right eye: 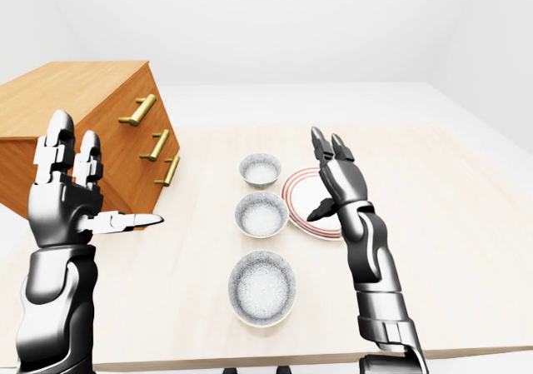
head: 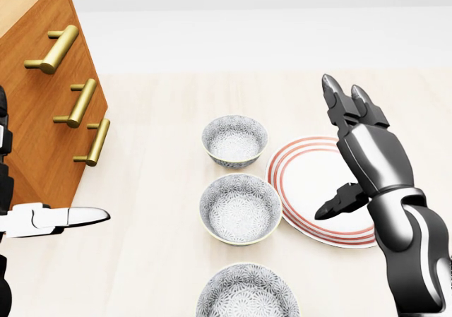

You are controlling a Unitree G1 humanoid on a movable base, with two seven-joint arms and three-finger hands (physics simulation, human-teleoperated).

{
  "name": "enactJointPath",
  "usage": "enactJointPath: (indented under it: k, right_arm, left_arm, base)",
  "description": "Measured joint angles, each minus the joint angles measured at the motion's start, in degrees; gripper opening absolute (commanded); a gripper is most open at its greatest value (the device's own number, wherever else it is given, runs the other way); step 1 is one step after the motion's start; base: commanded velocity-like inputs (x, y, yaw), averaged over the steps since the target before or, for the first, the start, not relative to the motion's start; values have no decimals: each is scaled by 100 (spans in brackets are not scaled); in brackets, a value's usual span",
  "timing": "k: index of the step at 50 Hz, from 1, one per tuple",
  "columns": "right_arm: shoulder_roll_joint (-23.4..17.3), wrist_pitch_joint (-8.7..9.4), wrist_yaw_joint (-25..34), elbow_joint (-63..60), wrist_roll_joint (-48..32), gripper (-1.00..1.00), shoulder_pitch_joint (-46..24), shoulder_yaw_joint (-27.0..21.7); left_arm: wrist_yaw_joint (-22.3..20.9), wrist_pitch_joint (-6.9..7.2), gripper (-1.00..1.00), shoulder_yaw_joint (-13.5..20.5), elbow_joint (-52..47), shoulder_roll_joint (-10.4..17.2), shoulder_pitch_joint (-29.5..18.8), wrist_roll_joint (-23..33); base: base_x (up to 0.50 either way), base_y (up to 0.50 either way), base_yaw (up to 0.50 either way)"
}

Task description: Put the bowl in the middle on the plate.

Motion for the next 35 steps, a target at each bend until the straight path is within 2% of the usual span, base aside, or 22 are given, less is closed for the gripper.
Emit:
enactJointPath:
  k: [18,35]
  right_arm:
    - [32,0,440,92,-277,100,-126,124]
    - [52,0,620,137,-617,100,-139,220]
  left_arm:
    - [-11,0,100,-17,57,-18,37,22]
    - [-18,0,100,-15,91,-29,65,26]
  base:
    - [0,0,0]
    - [0,0,0]
